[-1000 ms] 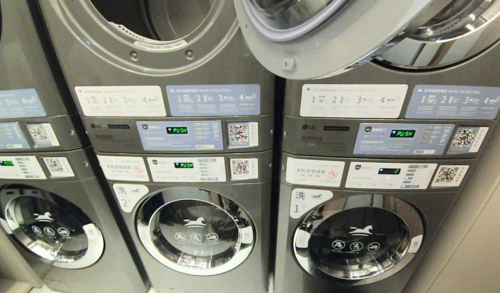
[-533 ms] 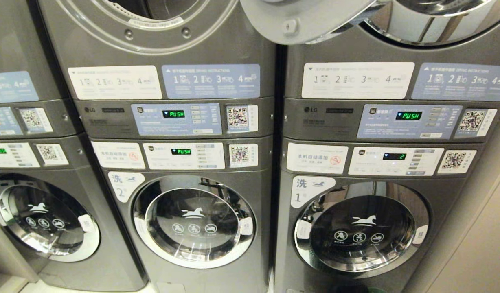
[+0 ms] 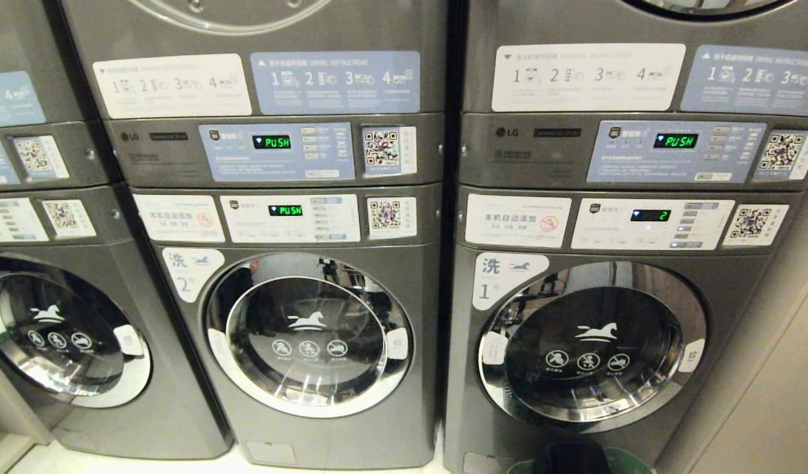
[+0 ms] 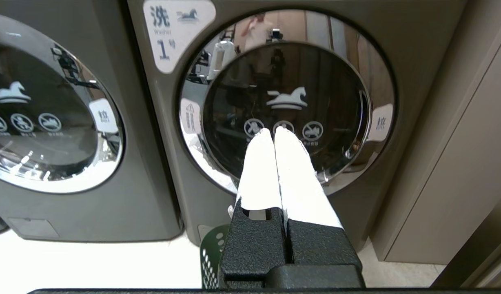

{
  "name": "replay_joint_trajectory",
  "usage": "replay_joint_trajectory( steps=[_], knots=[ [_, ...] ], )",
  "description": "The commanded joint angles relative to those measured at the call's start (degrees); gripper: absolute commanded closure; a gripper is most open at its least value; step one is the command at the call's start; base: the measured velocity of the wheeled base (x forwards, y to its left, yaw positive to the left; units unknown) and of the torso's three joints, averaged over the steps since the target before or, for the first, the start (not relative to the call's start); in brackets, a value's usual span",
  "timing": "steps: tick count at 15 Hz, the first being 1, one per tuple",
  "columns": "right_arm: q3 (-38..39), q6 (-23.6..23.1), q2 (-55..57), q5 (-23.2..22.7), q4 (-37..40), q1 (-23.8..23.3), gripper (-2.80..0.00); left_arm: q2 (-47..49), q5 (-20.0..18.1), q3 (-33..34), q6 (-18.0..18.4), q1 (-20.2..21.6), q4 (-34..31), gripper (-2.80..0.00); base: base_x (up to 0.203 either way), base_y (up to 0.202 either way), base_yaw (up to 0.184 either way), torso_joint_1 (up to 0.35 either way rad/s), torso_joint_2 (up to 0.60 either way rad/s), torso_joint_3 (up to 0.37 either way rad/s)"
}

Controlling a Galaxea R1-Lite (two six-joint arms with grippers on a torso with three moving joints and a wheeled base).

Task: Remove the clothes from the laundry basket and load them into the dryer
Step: Take the clothes out of the basket

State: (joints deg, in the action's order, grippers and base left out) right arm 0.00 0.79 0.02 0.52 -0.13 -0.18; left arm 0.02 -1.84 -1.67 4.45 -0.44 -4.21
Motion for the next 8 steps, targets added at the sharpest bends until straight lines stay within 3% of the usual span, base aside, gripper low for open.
replay_joint_trajectory(
  steps=[1, 8],
  knots=[
    [0.0, 0.0, 0.0, 0.0, 0.0, 0.0, 0.0, 0.0, 0.0, 0.0, 0.0, 0.0, 0.0, 0.0, 0.0, 0.0, 0.0, -0.178, 0.5, 0.331],
    [0.0, 0.0, 0.0, 0.0, 0.0, 0.0, 0.0, 0.0, 0.0, 0.0, 0.0, 0.0, -0.1, 0.0, 0.0, 0.0, 0.0, -0.143, 0.48, 0.341]
  ],
)
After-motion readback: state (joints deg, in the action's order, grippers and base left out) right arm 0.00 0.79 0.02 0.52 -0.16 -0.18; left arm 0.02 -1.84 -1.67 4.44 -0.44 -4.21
